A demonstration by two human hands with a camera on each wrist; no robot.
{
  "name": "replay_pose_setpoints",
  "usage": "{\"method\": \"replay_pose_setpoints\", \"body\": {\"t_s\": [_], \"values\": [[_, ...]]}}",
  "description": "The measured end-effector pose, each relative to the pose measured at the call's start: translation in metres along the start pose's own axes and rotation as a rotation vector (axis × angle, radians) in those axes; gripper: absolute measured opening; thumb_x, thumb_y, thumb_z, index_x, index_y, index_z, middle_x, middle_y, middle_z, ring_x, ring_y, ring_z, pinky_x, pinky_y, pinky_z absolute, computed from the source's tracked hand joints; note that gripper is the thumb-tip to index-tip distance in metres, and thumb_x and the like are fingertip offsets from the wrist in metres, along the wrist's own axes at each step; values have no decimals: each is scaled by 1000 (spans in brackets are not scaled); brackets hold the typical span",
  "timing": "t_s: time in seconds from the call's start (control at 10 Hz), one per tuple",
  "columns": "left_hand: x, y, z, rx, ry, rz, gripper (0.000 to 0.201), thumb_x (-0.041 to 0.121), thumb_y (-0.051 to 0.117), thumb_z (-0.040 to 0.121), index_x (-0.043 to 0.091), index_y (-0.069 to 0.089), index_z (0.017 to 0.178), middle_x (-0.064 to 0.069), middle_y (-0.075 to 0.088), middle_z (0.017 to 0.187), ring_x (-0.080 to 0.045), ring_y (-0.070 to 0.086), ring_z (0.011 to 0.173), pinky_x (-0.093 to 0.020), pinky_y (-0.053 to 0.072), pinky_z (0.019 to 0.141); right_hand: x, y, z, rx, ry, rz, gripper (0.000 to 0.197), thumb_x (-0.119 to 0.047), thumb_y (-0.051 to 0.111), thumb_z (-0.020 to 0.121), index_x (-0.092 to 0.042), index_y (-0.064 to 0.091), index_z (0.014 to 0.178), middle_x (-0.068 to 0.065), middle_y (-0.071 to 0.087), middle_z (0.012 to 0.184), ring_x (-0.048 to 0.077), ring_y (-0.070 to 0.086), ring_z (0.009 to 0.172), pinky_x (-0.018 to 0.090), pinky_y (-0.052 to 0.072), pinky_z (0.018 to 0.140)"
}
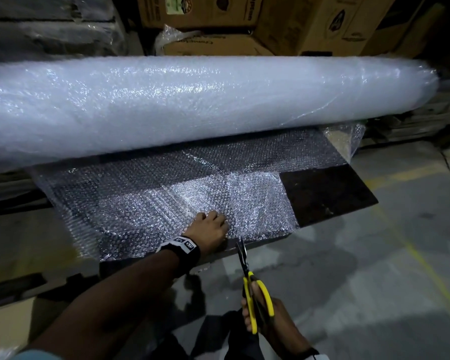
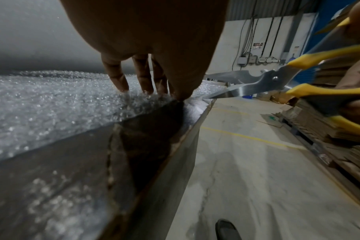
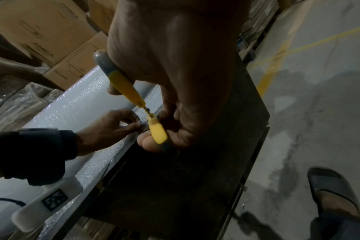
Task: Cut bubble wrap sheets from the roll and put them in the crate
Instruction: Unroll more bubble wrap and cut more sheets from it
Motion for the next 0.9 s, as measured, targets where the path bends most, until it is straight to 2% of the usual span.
{"method": "replay_pose_setpoints", "body": {"t_s": [0.1,0.2,0.3,0.4,0.5,0.6,0.7,0.8,0.9], "values": [[2,0,3,-10,21,29,36,40,48,96,11,58,115,-10,54,116,-30,51,108,-45,41,85,6,-2,9,-63,74,3,49,-48,59,87,1,64,83,12,58,66,25,53,55,31,47,52],[1,3,4,25,34,23,29,40,61,87,13,63,98,-7,59,100,-29,57,92,-43,45,73,9,-4,13,-64,85,-1,55,-53,63,72,1,64,82,14,58,67,26,54,55,32,48,53],[-1,-2,2,102,4,7,24,36,68,83,14,63,92,-7,59,94,-28,58,86,-43,47,69,9,-4,19,-63,48,-16,65,-58,70,64,2,65,87,16,59,70,27,56,57,33,49,56],[-1,-6,-2,140,3,17,23,37,66,85,15,63,93,-7,60,95,-28,58,88,-43,47,70,3,0,21,-80,14,-13,55,-54,65,76,0,64,86,14,57,68,24,55,56,32,48,55],[0,-9,-5,126,-2,23,24,38,68,82,16,63,89,-5,60,91,-27,58,84,-41,46,67,-4,1,25,-65,-39,-36,55,-52,70,72,1,65,85,13,59,65,23,55,53,29,48,51],[1,-6,-5,71,-18,26,24,37,61,87,14,62,95,-7,60,96,-28,57,89,-42,45,72,-8,0,30,-29,-44,-53,55,-52,72,69,1,65,81,14,59,63,22,54,49,26,48,47],[5,-3,-5,10,-21,11,30,34,46,99,11,57,114,-11,55,116,-31,51,107,-47,42,87,-10,-3,36,-1,-42,-75,58,-57,76,63,0,66,76,15,58,62,23,53,45,26,47,46],[6,-3,-4,1,-32,2,34,31,39,103,9,50,126,-12,48,129,-32,44,119,-47,38,95,-9,-6,39,5,-51,-98,61,-60,77,61,-1,67,72,16,59,62,24,53,45,26,47,46],[6,0,-2,-23,-35,-1,37,33,34,101,9,50,125,-12,47,130,-32,44,119,-47,38,94,-11,-9,41,3,-64,-101,59,-58,78,64,-1,68,72,16,59,63,24,53,46,27,47,47]]}}
Point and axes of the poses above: each hand's wrist, its own z-axis towards the middle knuckle, its own y-axis out of the palm, x = y × z, the point moved 7 cm from there along z, towards the middle knuckle
